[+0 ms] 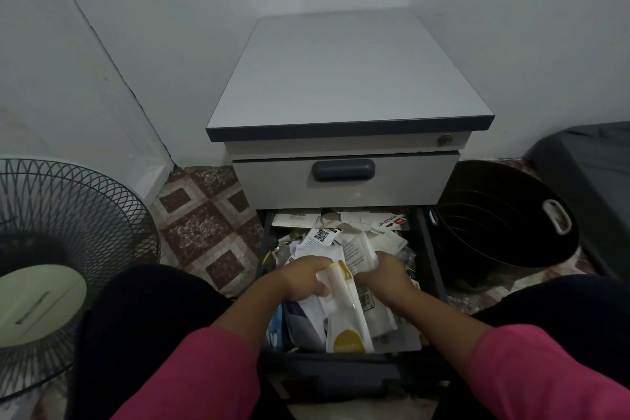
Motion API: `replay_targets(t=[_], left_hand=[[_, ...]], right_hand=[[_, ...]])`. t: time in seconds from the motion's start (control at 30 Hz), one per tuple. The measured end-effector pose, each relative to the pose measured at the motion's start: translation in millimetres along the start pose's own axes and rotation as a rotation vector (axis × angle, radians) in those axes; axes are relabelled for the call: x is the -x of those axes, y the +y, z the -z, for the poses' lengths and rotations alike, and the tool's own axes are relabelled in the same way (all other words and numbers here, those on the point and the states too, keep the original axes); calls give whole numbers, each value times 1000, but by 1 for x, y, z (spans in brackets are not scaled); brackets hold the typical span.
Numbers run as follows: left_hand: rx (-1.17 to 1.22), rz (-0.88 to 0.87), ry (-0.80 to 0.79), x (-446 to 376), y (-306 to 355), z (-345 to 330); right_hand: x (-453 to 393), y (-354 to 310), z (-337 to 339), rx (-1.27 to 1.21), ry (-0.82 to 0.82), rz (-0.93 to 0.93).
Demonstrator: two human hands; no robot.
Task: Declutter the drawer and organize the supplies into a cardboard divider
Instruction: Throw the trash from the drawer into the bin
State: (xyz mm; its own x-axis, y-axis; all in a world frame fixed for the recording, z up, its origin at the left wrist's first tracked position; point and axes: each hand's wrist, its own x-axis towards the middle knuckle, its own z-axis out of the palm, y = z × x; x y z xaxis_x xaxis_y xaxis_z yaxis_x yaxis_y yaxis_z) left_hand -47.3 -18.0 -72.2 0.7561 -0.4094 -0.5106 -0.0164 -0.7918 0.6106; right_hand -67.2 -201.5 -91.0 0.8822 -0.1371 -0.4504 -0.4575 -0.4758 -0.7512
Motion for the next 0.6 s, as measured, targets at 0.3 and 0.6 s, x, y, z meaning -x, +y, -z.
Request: replay_targets(t=[0.3, 0.6], left_hand=[[126, -12, -68, 5, 7, 1], [97, -21, -106, 7, 9, -4]], right_hand=[[3, 6, -9, -30, -50, 43], [8, 2, -11, 11, -40, 33]])
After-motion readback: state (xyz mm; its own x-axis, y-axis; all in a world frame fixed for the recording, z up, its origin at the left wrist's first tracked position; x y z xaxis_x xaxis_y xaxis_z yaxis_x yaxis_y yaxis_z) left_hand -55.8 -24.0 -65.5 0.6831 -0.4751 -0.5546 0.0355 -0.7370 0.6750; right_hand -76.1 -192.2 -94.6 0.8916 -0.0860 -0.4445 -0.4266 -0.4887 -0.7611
